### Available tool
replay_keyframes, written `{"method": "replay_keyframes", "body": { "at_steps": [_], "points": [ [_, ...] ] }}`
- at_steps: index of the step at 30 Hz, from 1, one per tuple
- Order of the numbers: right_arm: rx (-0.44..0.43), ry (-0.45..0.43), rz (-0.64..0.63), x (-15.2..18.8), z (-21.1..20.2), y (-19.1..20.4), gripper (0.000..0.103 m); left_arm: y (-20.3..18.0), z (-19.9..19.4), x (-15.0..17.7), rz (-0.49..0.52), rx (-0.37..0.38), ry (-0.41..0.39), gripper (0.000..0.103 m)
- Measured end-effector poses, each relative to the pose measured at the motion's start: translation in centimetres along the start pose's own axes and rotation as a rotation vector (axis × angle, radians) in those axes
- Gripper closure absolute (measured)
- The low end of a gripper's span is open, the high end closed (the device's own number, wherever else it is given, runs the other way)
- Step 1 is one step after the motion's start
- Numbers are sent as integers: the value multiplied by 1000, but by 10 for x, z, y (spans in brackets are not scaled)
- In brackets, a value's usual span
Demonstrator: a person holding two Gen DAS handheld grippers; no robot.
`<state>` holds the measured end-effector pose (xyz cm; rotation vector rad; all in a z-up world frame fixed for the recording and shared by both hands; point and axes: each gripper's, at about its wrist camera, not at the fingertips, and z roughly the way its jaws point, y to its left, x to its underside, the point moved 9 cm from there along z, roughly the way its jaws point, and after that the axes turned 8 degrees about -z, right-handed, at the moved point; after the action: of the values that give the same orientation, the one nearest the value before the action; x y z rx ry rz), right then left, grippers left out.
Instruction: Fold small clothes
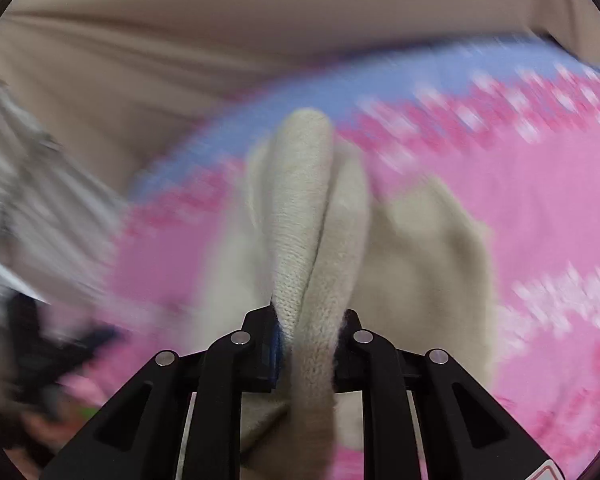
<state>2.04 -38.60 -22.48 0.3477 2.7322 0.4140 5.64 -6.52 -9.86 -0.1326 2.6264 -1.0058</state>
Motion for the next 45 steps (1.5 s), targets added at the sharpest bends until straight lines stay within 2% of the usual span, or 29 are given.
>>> {"method": "replay_keyframes", "body": {
  "at_steps": [1,3,5,8,11,13,15,17,18,19,21,25,28,30,33,34,35,36,37,40,42,43,44,45],
  "points": [
    [-21,11,48,11,12,-10,87,0,3,3,0,-2,12,42],
    [-113,-71,133,14,3,-14,87,-3,7,8,15,-12,34,42],
    [-141,-86,179,13,-1,-12,86,-7,9,9,36,-14,37,42],
    [-135,-86,133,4,-9,2,86,-11,19,13,51,-23,63,41],
    [-204,-204,105,-22,-54,21,88,-21,23,19,99,-29,78,41],
    [-183,-236,63,-29,-67,23,88,-26,25,22,125,-26,88,40],
    [-76,-189,38,-26,-48,4,88,-30,32,27,134,-23,109,40],
    [30,-75,55,-3,-10,-27,88,-32,40,31,138,-20,130,40],
    [-5,-81,97,4,2,-35,88,-34,43,33,140,-19,138,40],
    [-47,-115,143,4,-3,-37,88,-36,45,35,142,-19,145,40],
    [-77,-133,181,0,-17,-32,88,-39,49,38,152,-19,156,40],
    [-71,-184,93,-10,-46,-16,88,-47,60,45,161,-14,179,40],
    [-13,-76,80,2,-9,-36,87,-54,69,51,173,-10,194,40],
    [-93,-94,161,8,-11,-45,87,-57,77,56,180,-20,208,40],
    [-107,-128,199,2,-38,-40,76,-60,86,60,202,-50,215,39],
    [-110,-127,182,3,-46,-37,65,-61,89,62,204,-55,215,39],
    [-125,-113,175,7,-50,-35,58,-62,92,63,202,-52,219,39],
    [-152,-95,180,12,-50,-32,46,-62,94,64,199,-52,223,39],
    [-187,-61,194,21,-48,-29,41,-63,96,66,199,-57,227,39],
    [-218,-6,225,44,-38,-24,39,-65,98,65,204,-63,206,39],
    [-223,-3,228,50,-29,-20,41,-66,100,64,207,-61,189,38],
    [-217,2,207,49,-26,-17,71,-66,102,64,208,-65,189,37],
    [-210,-2,177,45,-29,-12,78,-66,104,64,211,-74,189,37],
    [-201,-34,153,39,-39,-9,80,-67,106,65,216,-78,186,37]
  ]
}}
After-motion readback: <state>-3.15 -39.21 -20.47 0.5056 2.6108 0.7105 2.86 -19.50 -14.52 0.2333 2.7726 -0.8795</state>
